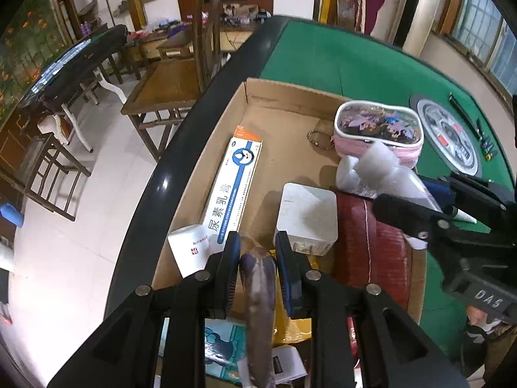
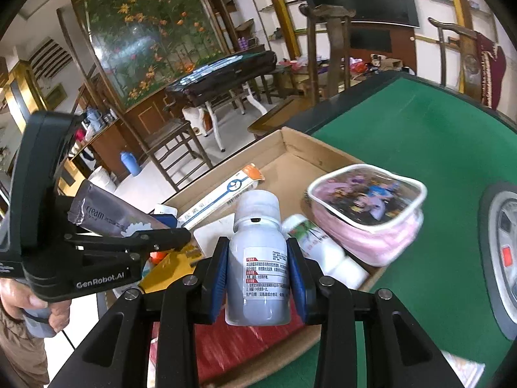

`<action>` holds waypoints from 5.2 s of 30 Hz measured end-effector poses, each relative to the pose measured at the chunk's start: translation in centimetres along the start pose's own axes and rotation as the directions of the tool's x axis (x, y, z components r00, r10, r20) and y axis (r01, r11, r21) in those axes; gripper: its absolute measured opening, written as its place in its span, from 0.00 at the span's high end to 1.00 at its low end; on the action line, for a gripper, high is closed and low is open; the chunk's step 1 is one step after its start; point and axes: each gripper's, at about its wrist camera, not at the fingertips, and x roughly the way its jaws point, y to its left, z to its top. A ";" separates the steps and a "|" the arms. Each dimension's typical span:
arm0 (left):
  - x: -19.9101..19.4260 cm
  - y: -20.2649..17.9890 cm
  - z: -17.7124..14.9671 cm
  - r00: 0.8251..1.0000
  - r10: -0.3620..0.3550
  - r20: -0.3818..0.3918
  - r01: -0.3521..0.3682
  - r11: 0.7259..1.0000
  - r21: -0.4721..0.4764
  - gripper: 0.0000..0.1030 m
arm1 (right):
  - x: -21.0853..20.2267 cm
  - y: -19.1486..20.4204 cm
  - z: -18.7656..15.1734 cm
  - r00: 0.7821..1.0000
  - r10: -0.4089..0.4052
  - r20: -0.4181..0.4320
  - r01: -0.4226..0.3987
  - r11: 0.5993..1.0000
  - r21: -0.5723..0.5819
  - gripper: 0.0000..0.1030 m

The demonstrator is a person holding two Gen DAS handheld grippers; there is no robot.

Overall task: Organize objects
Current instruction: 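Carry the tube over the cardboard tray with the left gripper while the right carries the bottle there, then release the tube into the tray with the left gripper while the right releases the bottle, then move the left gripper to the white hand-cream tube while the right moves to the white case, then grasp the hand-cream tube with the left gripper while the right grasps the white keyring case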

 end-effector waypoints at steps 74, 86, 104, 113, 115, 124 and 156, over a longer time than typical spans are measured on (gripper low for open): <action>3.7 -28.1 0.1 0.981 -0.184 0.067 0.114 0.816 0.567 0.28 | -26.7 -17.7 -18.1 0.892 -0.373 0.255 0.199 0.831 0.519 0.00; 4.3 -28.0 -1.1 0.967 -0.255 -0.002 0.216 0.813 0.541 0.36 | -26.9 -18.0 -18.3 0.890 -0.381 0.250 0.204 0.823 0.530 0.00; 5.2 -27.0 -2.0 0.965 -0.263 0.024 0.228 0.876 0.425 0.00 | -27.3 -18.6 -18.7 0.893 -0.383 0.238 0.199 0.809 0.554 0.00; 5.0 -26.7 -2.6 0.956 -0.285 0.074 0.230 0.878 0.419 0.00 | -27.3 -18.5 -18.6 0.893 -0.384 0.236 0.201 0.808 0.553 0.00; 4.8 -26.6 -2.7 0.958 -0.280 0.068 0.227 0.880 0.417 0.00 | -27.3 -18.6 -18.6 0.892 -0.385 0.236 0.204 0.810 0.550 0.00; 4.5 -28.1 -2.2 0.953 -0.297 0.053 0.241 0.855 0.458 0.14 | -27.8 -20.2 -18.9 0.874 -0.447 0.192 0.261 0.763 0.591 0.00; 2.2 -24.4 -4.7 0.932 -0.360 0.028 0.319 0.856 0.407 0.72 | -25.4 -26.5 -18.7 0.721 -0.669 -0.182 0.672 0.610 0.419 0.13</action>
